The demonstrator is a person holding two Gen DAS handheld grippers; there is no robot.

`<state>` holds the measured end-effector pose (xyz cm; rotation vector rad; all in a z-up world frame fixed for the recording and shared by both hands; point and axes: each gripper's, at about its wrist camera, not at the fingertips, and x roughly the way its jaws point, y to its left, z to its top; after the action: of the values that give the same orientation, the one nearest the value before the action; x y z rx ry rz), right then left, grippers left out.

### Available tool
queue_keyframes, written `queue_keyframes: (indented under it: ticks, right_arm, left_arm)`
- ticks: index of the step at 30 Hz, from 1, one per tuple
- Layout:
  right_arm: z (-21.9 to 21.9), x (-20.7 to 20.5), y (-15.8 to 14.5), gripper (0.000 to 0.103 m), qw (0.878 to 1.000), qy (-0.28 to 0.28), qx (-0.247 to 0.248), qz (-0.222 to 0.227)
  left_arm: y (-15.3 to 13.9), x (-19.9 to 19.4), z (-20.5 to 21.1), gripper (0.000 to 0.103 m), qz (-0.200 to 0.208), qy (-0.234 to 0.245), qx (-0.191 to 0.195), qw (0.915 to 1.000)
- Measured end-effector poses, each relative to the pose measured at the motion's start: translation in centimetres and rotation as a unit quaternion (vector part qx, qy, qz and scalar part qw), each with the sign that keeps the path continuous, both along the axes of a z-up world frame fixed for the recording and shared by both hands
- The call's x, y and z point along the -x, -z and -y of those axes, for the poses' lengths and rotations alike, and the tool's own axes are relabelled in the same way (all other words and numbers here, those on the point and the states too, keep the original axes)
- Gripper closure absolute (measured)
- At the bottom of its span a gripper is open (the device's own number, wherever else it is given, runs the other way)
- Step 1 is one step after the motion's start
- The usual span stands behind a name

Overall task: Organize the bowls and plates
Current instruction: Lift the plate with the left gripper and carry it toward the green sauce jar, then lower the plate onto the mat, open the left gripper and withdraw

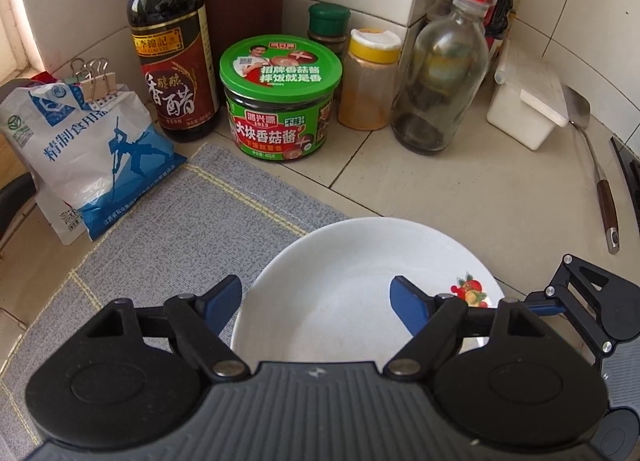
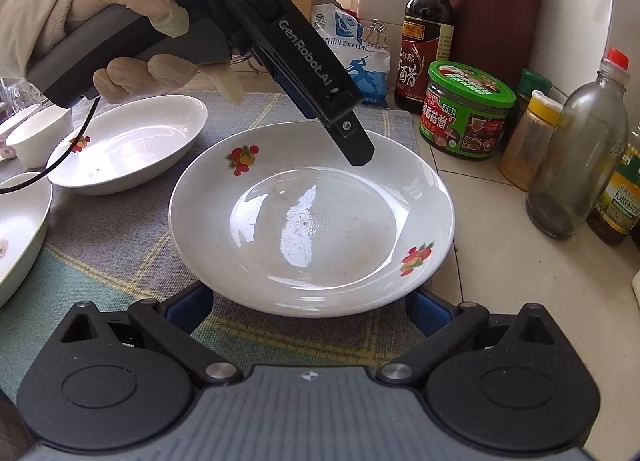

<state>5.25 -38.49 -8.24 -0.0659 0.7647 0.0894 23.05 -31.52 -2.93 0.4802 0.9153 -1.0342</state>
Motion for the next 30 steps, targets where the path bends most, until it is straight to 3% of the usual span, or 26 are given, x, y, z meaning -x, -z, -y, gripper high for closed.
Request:
queue_keyframes:
  ticks: [7, 12, 19, 25, 30]
  right_arm:
    - [-1.2, 3.0, -1.3, 0.000, 1.000, 0.009, 0.002, 0.014]
    - [-2.4, 4.9, -2.0, 0.000, 1.000, -0.006, -0.011, 0.028]
    - [-4.2, 6.7, -2.8, 0.000, 0.998, -0.051, -0.019, 0.041]
    - [-5.9, 7.5, -3.0, 0.000, 0.993, -0.107, -0.020, 0.044]
    - [-7.6, 8.2, -2.4, 0.000, 0.987, -0.153, -0.018, 0.036]
  left_arm:
    - [-3.5, 2.9, -3.8, 0.014, 0.023, -0.040, 0.042, 0.9980]
    - [-5.6, 5.8, -7.3, 0.007, 0.051, -0.081, 0.085, 0.9918]
    - [-6.5, 10.0, -12.0, 0.007, 0.046, -0.136, 0.077, 0.9866]
    - [-5.5, 13.1, -17.7, 0.007, 0.014, -0.222, 0.073, 0.9721]
    - [-4.5, 16.7, -21.8, 0.007, 0.022, -0.290, 0.076, 0.9539]
